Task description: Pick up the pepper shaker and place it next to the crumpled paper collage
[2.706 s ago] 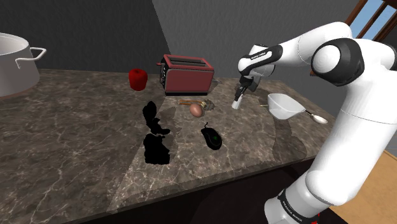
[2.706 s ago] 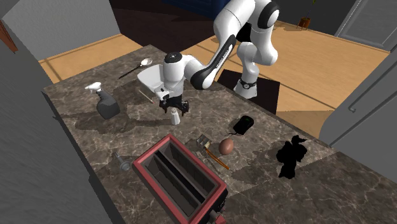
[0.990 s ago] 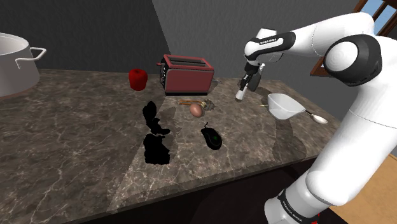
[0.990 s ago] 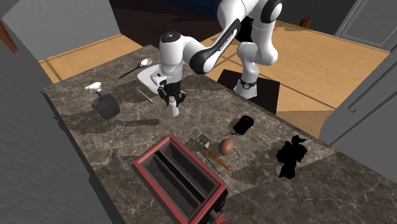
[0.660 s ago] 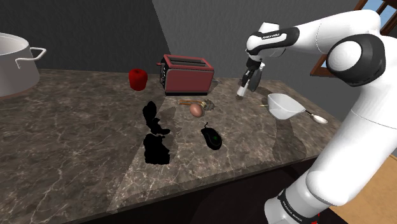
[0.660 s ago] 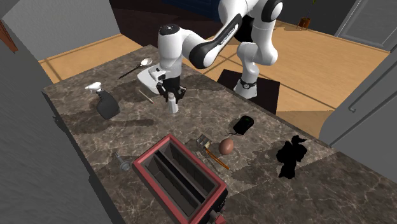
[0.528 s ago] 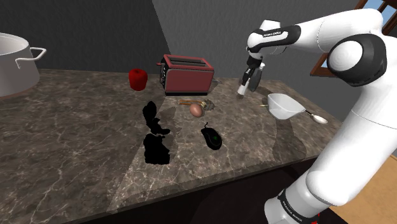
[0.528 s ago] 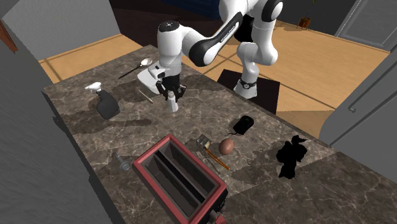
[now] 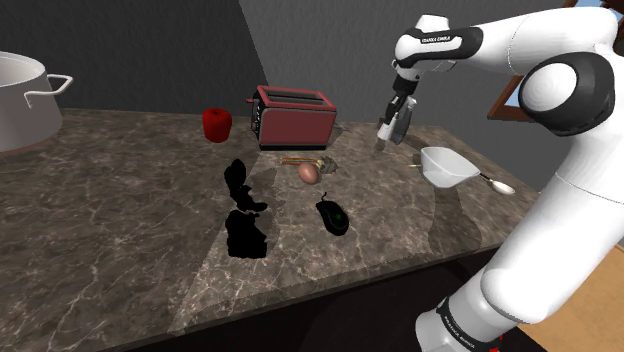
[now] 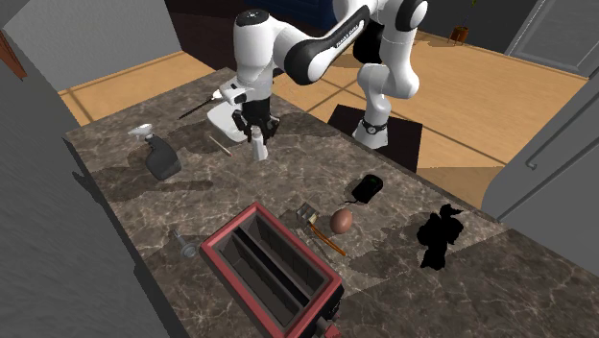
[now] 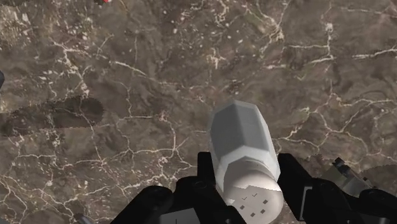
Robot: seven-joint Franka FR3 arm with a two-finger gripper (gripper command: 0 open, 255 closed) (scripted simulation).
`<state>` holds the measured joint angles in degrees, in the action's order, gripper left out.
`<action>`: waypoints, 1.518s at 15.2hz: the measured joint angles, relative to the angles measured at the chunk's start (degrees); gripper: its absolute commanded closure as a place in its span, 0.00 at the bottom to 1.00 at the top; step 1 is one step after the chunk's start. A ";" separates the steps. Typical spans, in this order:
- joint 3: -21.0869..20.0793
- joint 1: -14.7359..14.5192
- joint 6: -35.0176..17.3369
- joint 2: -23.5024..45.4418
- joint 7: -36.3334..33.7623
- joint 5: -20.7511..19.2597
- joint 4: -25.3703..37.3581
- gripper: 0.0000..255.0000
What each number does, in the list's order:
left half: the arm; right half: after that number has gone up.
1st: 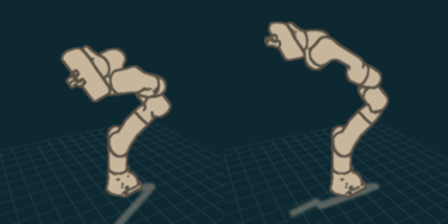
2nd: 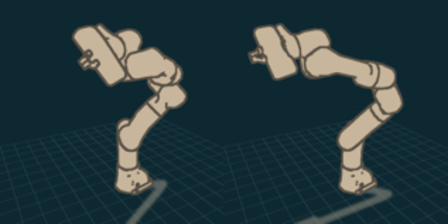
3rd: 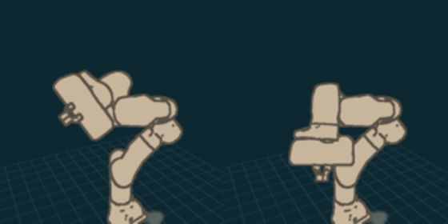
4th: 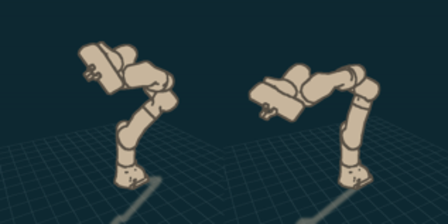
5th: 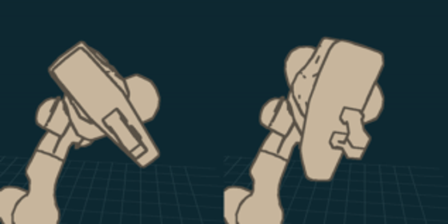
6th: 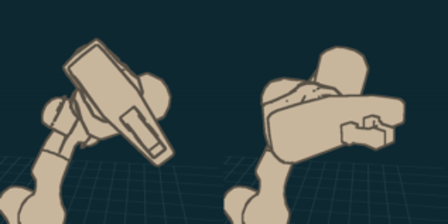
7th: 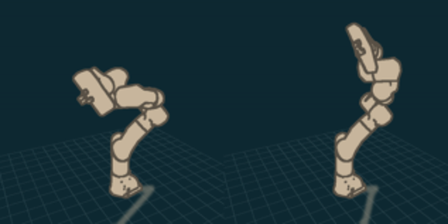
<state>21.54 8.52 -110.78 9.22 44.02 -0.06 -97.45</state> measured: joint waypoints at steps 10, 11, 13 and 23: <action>0.17 0.22 7.76 -0.16 0.40 -0.01 7.64 1.00; 0.18 0.29 8.58 0.10 0.48 0.10 8.71 1.00; 0.20 0.32 9.86 0.16 0.54 0.14 10.04 1.00; -5.07 -7.15 9.91 -6.34 -12.29 -3.50 3.23 1.00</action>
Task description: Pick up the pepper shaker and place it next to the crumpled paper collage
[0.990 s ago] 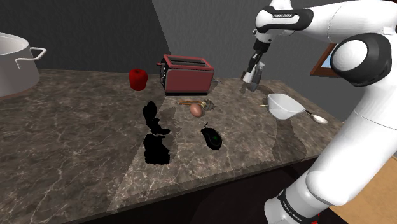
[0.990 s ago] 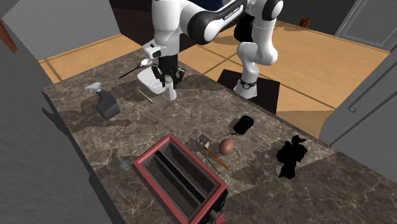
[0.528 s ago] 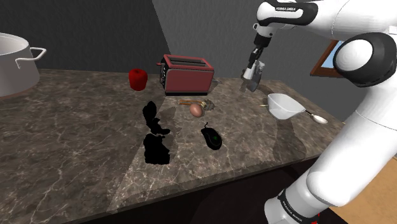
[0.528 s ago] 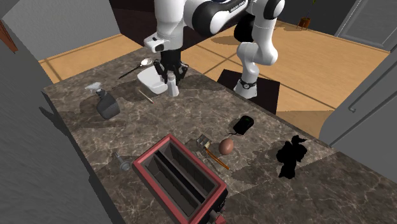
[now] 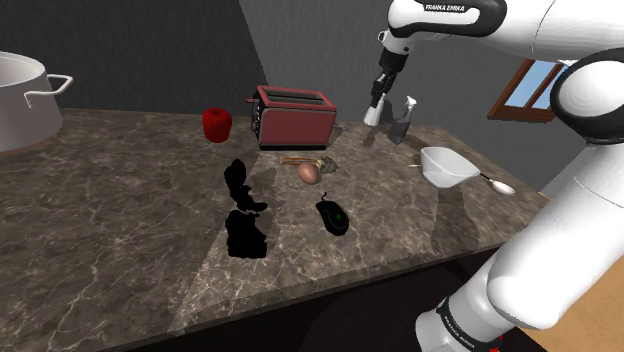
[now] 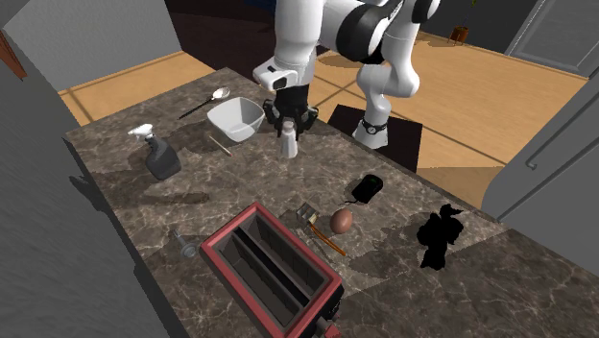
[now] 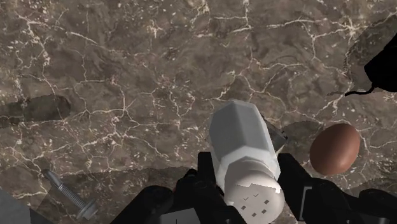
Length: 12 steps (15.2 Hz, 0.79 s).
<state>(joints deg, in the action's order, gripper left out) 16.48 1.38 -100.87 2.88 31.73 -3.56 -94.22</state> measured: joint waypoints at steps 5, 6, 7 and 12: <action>-3.33 -3.58 -0.40 -2.02 -7.10 -1.10 -2.87 1.00; -3.98 -4.26 -0.28 -2.13 -8.45 -1.20 -2.98 1.00; -4.68 -4.98 -0.08 -2.72 -9.90 -1.43 -3.50 1.00; -7.94 -8.30 0.15 -2.14 -16.52 -1.66 -3.26 1.00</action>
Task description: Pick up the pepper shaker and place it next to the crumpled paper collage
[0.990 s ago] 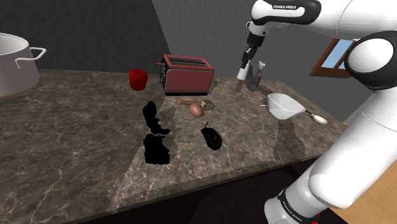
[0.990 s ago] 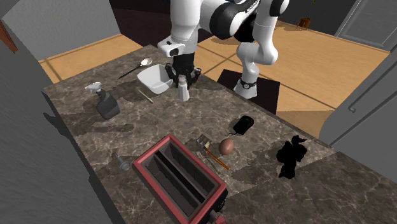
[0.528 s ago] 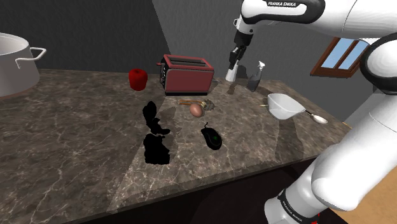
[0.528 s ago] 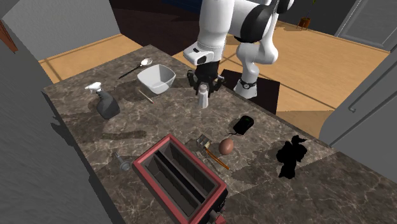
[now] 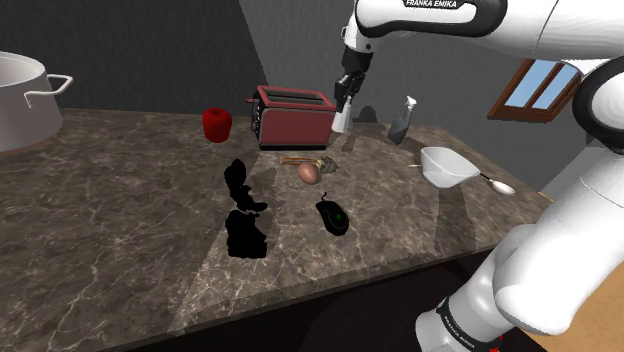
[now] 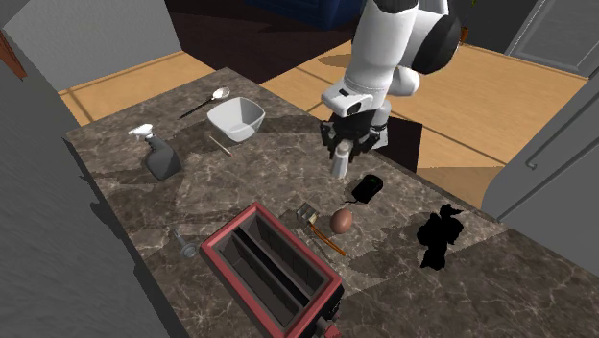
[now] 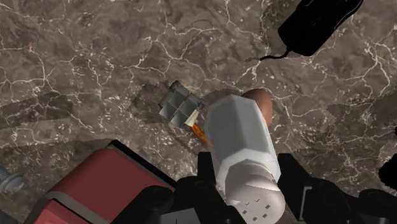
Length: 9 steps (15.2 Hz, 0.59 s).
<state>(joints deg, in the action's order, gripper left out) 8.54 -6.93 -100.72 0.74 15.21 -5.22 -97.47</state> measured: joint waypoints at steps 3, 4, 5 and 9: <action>-1.89 -1.94 1.03 0.88 -3.77 -0.08 1.57 1.00; -2.60 -2.71 1.78 1.13 -5.21 -0.12 2.42 1.00; -3.28 -3.43 2.17 1.16 -6.58 -0.20 2.73 1.00; -5.73 -6.16 3.16 3.74 -11.72 -0.29 5.80 1.00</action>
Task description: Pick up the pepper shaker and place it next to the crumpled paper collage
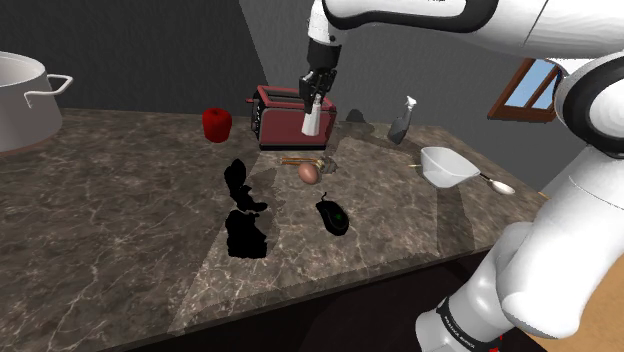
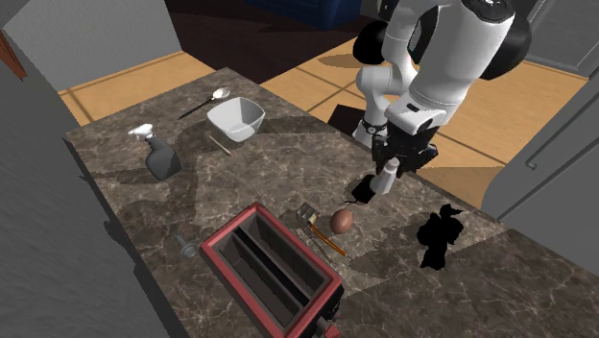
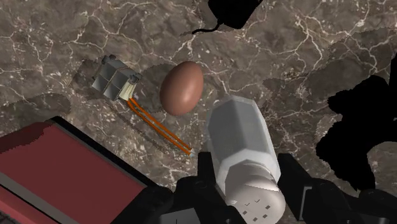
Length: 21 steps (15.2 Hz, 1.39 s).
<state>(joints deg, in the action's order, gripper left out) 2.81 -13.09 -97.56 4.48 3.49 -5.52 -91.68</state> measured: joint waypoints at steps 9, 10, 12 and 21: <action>-3.77 -5.03 1.50 6.93 -8.75 -0.53 7.51 1.00; -3.77 -5.04 0.73 6.90 -8.87 -0.54 6.69 1.00; -3.83 -5.12 -0.63 6.79 -9.17 -0.58 5.21 1.00; -3.81 -5.07 -7.62 6.76 -9.87 -0.73 -1.85 1.00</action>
<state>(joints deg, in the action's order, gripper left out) -0.99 -18.16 -105.18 11.24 -6.38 -6.25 -93.52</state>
